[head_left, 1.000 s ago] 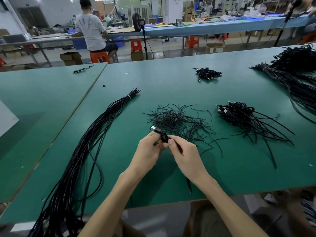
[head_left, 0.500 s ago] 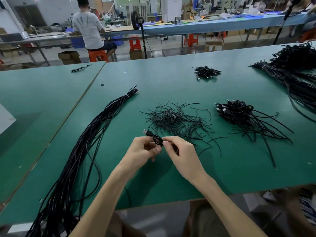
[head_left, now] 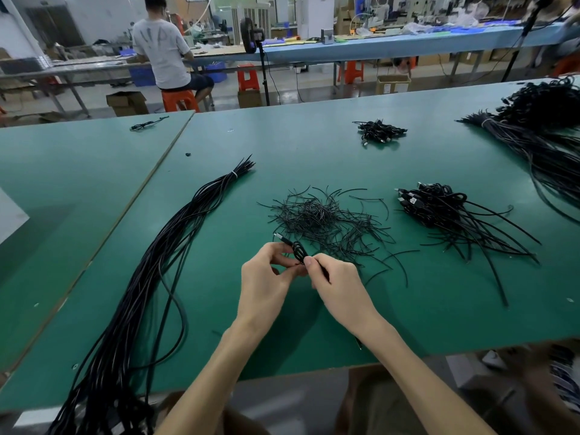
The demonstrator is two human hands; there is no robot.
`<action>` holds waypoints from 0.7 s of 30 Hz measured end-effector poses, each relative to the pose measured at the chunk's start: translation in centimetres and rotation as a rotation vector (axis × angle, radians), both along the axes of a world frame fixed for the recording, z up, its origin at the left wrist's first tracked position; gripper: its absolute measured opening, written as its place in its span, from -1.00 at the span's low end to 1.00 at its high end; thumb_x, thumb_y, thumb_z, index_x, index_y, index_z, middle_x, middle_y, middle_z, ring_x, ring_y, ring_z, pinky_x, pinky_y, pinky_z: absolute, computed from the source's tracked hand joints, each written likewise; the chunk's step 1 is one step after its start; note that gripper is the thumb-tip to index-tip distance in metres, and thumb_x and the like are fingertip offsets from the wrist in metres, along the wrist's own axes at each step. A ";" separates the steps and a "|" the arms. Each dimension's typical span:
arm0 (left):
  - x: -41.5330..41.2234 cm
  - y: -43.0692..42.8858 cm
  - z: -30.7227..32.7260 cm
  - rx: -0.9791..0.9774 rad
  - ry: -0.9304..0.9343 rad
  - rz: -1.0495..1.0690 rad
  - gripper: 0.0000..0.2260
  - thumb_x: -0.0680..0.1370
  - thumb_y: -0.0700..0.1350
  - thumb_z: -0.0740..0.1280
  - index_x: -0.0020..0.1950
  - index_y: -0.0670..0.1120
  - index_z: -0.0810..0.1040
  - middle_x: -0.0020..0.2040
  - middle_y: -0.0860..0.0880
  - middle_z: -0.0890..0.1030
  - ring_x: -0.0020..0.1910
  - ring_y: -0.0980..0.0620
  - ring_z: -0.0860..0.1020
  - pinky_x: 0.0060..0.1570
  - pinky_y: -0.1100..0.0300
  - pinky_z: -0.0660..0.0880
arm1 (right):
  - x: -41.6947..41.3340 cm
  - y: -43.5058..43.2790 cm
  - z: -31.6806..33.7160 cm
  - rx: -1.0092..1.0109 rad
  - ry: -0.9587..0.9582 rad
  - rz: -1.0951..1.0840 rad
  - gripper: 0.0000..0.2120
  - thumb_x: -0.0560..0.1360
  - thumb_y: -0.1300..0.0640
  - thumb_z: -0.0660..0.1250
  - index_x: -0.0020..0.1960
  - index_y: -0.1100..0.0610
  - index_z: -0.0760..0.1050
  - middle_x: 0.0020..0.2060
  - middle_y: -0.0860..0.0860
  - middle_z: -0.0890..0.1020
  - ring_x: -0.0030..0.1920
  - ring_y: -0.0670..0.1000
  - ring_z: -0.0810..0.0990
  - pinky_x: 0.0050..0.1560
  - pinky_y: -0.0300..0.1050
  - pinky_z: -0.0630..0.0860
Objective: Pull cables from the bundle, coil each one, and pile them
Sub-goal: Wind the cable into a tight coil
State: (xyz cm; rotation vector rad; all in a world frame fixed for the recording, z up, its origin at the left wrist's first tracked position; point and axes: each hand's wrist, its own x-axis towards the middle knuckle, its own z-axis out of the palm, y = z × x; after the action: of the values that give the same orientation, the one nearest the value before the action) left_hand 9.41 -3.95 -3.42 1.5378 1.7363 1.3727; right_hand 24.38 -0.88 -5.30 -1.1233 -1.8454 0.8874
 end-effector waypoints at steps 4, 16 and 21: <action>0.9 -0.2 -0.4 0.076 -0.012 0.093 -0.60 0.47 -0.16 0.58 0.05 0.22 0.45 -0.14 0.27 0.68 -0.05 0.29 0.59 -0.03 0.44 0.43 | 0.0 0.1 0.5 -0.045 0.061 -0.025 -0.59 0.72 -0.04 0.16 -0.29 -0.04 0.46 -0.47 -0.06 0.51 -0.49 -0.11 0.40 -0.40 -0.07 0.40; 0.2 0.4 0.0 0.515 0.630 -0.051 -0.80 0.50 -0.29 0.53 0.00 -0.15 0.54 -0.15 0.04 0.65 -0.10 0.12 0.44 -0.01 0.24 0.41 | 0.5 0.3 0.7 -0.114 0.163 -0.027 -0.57 0.72 -0.03 0.18 -0.27 0.06 0.56 -0.49 0.08 0.55 -0.50 -0.04 0.47 -0.41 -0.16 0.40; 0.4 0.4 0.1 0.106 0.117 -0.074 -0.70 0.52 -0.18 0.53 0.03 0.11 0.47 -0.11 0.20 0.66 -0.05 0.18 0.63 -0.06 0.40 0.45 | 0.6 0.3 0.8 -0.125 0.247 -0.042 -0.58 0.72 0.00 0.18 -0.23 0.14 0.56 -0.47 0.06 0.52 -0.45 -0.03 0.47 -0.34 -0.07 0.44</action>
State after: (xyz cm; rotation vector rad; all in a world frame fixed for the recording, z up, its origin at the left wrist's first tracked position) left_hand 9.81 -3.55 -3.29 1.7545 1.6791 1.3824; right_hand 24.99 -0.59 -4.52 -1.0714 -1.5782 1.0785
